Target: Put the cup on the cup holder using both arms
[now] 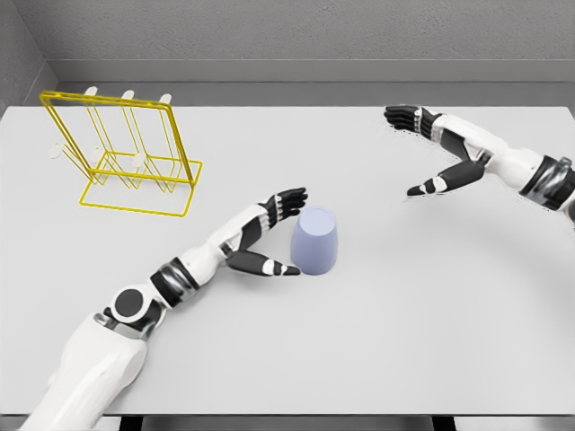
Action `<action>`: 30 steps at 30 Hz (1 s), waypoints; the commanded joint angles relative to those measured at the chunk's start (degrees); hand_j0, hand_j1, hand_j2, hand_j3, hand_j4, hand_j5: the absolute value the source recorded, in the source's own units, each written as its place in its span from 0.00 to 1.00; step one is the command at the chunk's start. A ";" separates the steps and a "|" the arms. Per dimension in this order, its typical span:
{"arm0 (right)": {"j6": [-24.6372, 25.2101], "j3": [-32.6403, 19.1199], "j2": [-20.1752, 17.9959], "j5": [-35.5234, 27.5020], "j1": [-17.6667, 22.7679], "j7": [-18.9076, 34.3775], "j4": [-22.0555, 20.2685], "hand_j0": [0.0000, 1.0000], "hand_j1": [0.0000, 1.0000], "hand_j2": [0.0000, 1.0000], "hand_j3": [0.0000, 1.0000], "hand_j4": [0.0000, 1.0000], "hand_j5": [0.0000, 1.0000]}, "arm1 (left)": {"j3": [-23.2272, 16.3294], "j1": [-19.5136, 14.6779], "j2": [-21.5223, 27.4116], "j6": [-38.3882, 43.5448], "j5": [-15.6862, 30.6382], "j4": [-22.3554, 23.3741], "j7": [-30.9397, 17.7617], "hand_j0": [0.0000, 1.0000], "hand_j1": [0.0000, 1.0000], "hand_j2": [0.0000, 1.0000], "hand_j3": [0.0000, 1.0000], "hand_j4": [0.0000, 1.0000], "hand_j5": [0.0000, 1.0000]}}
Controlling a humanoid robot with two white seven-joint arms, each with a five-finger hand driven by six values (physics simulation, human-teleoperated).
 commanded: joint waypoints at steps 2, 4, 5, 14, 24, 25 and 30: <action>-4.03 -0.03 -2.34 0.31 0.18 0.00 -1.81 1.00 1.00 1.00 1.00 1.00 1.00 | 0.01 -0.09 -1.13 0.00 -0.48 0.80 0.00 1.00 1.00 1.00 1.00 1.00 1.00; -4.03 -0.21 -3.13 9.35 -0.79 0.00 -1.54 1.00 1.00 1.00 1.00 1.00 1.00 | 0.01 -0.26 -1.66 0.00 -1.01 1.42 0.00 1.00 1.00 1.00 1.00 1.00 1.00; -4.03 -0.21 -3.13 21.39 -2.81 0.00 -1.45 1.00 1.00 1.00 1.00 1.00 1.00 | 0.01 -0.35 -1.83 0.00 -1.01 1.68 -0.09 1.00 1.00 1.00 1.00 1.00 1.00; -4.03 -0.91 -6.29 47.16 -6.50 0.00 -1.19 1.00 1.00 1.00 1.00 1.00 1.00 | 0.01 -0.53 -2.80 0.00 -1.71 1.77 -0.62 1.00 1.00 1.00 1.00 1.00 1.00; -4.03 -1.00 -7.00 47.07 -6.94 0.00 -1.19 1.00 1.00 1.00 1.00 1.00 1.00 | -0.08 -2.20 -3.68 0.09 -2.07 3.79 -0.62 1.00 1.00 1.00 1.00 1.00 1.00; -4.03 -1.09 -7.17 46.98 -6.94 0.00 -1.19 1.00 1.00 1.00 1.00 1.00 1.00 | -0.08 -2.20 -3.59 0.09 -1.98 3.79 -0.62 1.00 1.00 1.00 1.00 1.00 1.00; -4.03 -1.09 -7.26 47.07 -6.77 0.00 -1.19 1.00 1.00 1.00 1.00 1.00 1.00 | -0.08 -2.20 -4.03 0.09 -2.07 3.79 -0.62 1.00 1.00 1.00 1.00 1.00 1.00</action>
